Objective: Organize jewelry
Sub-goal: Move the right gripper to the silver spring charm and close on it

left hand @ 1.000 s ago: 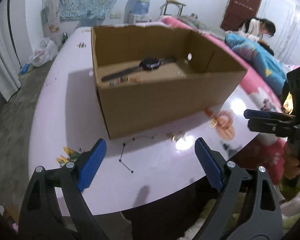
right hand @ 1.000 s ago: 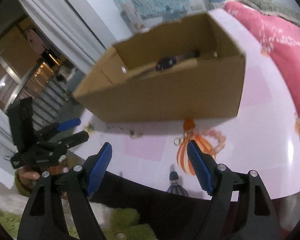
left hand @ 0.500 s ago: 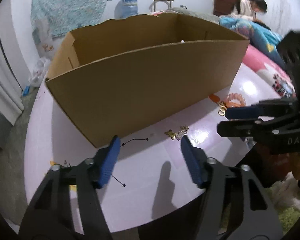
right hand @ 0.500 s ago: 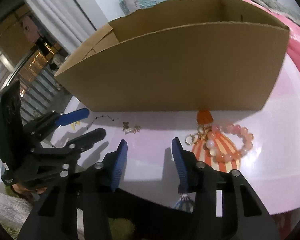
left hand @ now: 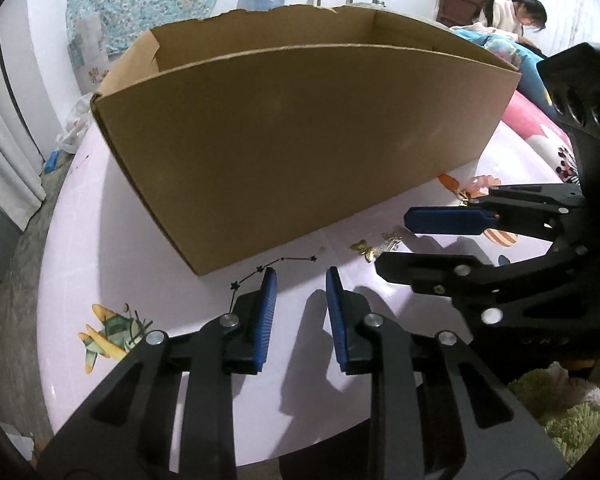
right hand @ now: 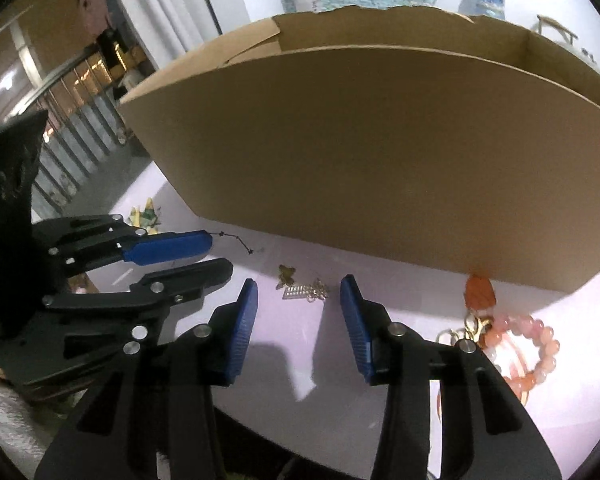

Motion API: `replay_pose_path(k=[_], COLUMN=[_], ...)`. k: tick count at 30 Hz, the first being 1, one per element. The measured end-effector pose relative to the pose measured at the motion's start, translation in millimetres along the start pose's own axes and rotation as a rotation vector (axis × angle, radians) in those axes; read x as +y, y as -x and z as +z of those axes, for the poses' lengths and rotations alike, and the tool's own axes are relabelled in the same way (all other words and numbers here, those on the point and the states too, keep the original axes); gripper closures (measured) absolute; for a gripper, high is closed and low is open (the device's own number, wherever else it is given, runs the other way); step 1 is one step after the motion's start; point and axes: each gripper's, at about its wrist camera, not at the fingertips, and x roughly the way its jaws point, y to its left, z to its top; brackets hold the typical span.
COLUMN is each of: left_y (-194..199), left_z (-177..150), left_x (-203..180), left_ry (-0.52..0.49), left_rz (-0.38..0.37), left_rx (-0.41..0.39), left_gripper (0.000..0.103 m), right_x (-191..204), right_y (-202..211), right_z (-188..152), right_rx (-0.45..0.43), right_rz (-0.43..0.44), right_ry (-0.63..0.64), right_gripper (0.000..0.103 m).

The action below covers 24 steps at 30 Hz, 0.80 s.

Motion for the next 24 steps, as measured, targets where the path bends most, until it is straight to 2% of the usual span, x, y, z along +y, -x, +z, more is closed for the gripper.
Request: replay_pose_path(k=[4,9,16,24], left_y=[-2,-4,-5,-4], left_z=[-2,-2,-3,1], left_x=[3,6,6,-4], left_ry=[0.004,0.002,0.005,-0.009], left_rz=[-0.002,-0.008,-0.020,-0.098], left_rx=[0.006,0.002,0.001,-0.006], left_gripper=[0.079,0.079,0.079,0.079], right_x=[8,9,-11,-25], right_y=[-2,1,12,28], right_z=[2,0,-8,-26], right_rx=[-0.001,0.008,0.015,0.010], right_rz=[-0.050,-0.089,-0.096,-0.115], right_ry=[0.049,0.065,0.012,-0.058], right_gripper=[0.070,0.091,0.093,0.095])
